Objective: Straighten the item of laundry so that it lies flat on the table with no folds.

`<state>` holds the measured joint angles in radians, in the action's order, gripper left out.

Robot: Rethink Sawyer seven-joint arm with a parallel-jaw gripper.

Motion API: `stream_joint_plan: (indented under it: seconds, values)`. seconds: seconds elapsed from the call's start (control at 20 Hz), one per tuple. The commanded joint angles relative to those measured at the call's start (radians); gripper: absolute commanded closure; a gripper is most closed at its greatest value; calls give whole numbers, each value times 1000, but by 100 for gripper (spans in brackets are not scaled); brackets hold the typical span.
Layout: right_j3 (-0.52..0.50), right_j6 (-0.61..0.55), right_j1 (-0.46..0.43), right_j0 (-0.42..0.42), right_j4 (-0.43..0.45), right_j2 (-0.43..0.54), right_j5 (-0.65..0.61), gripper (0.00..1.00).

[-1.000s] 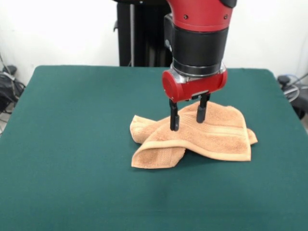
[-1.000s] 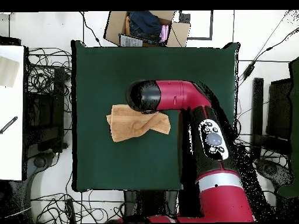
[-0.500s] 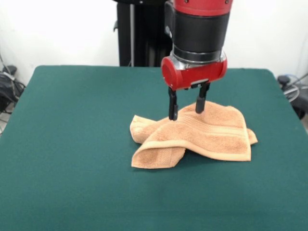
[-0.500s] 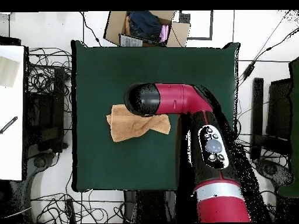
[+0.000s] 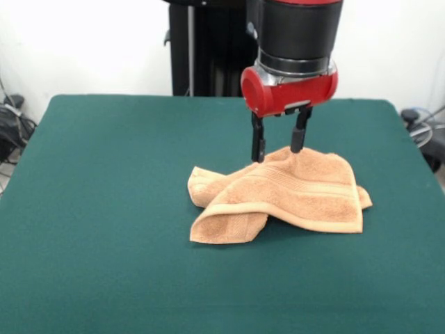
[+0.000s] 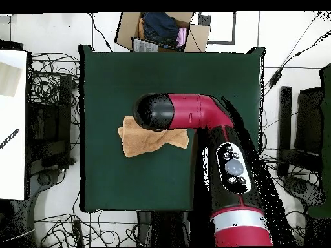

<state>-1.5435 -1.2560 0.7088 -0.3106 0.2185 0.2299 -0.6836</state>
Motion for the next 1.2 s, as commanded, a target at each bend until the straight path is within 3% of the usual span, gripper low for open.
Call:
stream_joint_plan:
  seconds: [0.05,0.5,1.2]
  values:
    - [-122,-258,33,29,-37,-31,66,0]
    - [-155,-258,83,40,-63,-43,46,0]
    - [-149,-251,74,45,-71,-48,54,0]
